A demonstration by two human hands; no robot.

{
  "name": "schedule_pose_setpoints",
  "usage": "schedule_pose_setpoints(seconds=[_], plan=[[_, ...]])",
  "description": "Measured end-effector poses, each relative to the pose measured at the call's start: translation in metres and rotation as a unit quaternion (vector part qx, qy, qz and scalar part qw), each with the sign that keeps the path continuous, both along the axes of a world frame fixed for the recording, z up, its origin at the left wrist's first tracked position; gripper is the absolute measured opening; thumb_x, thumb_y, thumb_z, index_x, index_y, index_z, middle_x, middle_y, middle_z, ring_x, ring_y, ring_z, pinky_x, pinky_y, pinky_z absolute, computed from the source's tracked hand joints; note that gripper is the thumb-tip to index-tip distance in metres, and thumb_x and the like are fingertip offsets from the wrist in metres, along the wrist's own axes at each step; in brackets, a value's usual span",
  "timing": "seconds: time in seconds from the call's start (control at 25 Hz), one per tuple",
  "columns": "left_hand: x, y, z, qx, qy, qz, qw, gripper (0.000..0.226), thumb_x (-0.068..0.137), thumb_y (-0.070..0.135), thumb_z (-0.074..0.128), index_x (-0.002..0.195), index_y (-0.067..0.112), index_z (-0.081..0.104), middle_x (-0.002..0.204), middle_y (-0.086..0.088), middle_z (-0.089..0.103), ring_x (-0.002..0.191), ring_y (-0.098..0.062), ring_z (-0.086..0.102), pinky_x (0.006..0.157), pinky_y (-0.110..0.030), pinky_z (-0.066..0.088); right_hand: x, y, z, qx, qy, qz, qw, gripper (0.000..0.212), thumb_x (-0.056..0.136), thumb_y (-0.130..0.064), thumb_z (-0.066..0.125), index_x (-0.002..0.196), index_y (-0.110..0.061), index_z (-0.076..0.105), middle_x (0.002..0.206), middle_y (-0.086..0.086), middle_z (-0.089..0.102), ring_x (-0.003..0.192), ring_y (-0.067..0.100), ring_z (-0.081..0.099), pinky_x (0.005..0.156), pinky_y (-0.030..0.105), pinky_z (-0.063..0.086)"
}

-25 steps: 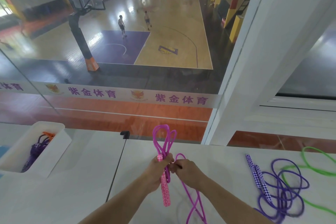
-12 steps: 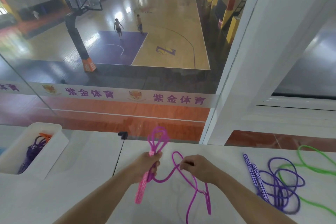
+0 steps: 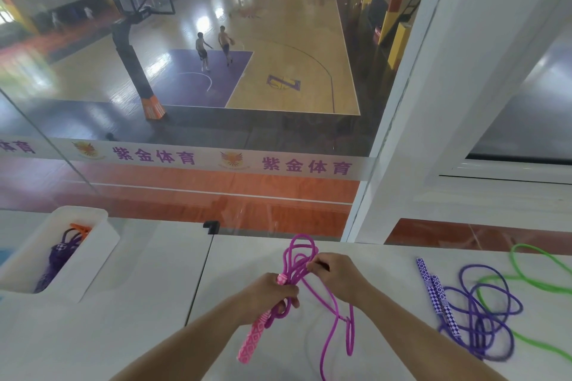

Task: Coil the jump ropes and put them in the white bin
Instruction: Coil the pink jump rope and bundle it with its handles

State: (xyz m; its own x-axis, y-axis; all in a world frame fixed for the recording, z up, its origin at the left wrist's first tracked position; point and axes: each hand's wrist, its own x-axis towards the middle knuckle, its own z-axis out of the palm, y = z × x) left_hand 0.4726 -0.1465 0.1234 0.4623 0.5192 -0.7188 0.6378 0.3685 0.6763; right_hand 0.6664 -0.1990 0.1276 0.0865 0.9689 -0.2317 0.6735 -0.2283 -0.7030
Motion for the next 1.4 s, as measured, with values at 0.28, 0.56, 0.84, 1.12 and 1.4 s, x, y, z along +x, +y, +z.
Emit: schedule_pose_setpoints(seconds=[0.28,0.56,0.84,1.12,1.4], plan=[[-0.018,0.012,-0.002,-0.054,-0.076,0.047,0.994,0.022,0.095,0.026,0.068,0.102,0.005,0.066,0.086,-0.007,0.071,0.071,-0.015,0.056,0.075,-0.030,0.050,0.017,0.000,0.000,-0.011,-0.017,-0.029,0.999,0.015,0.097,-0.034,0.061,0.093,-0.021,0.068,0.080,-0.010,0.065,0.076,0.011,0.062,0.070,0.013,0.045],[-0.016,0.009,-0.003,-0.008,-0.058,0.003,0.998,0.017,0.098,0.027,0.065,0.100,0.010,0.066,0.077,0.004,0.071,0.067,-0.010,0.055,0.070,-0.023,0.050,0.017,0.002,-0.001,-0.006,-0.019,-0.046,0.999,0.016,0.097,-0.034,0.061,0.090,-0.020,0.067,0.078,-0.008,0.064,0.074,0.012,0.062,0.067,0.012,0.043],[-0.010,0.006,-0.009,-0.032,-0.141,0.105,0.984,0.016,0.099,0.018,0.062,0.105,0.003,0.063,0.091,-0.012,0.072,0.089,-0.023,0.066,0.086,-0.036,0.053,0.006,-0.006,-0.001,-0.043,0.009,0.012,0.999,0.023,0.100,-0.029,0.056,0.108,-0.016,0.074,0.101,-0.003,0.074,0.088,0.007,0.065,0.085,0.017,0.050],[-0.008,0.006,-0.012,-0.055,-0.153,0.192,0.968,0.025,0.096,0.022,0.066,0.107,-0.001,0.066,0.087,-0.014,0.071,0.077,-0.025,0.065,0.076,-0.035,0.054,0.005,-0.010,0.007,-0.111,0.050,0.059,0.991,0.022,0.100,-0.028,0.057,0.109,-0.018,0.075,0.097,-0.013,0.070,0.090,0.000,0.063,0.088,0.016,0.046],[-0.019,0.010,-0.012,-0.065,-0.169,0.117,0.976,0.019,0.093,0.001,0.065,0.110,-0.007,0.064,0.102,-0.023,0.073,0.083,-0.031,0.068,0.085,-0.042,0.059,0.011,-0.010,0.018,-0.176,0.038,0.109,0.978,0.022,0.100,-0.029,0.056,0.107,-0.019,0.075,0.095,-0.017,0.068,0.092,0.000,0.062,0.095,0.024,0.046]])
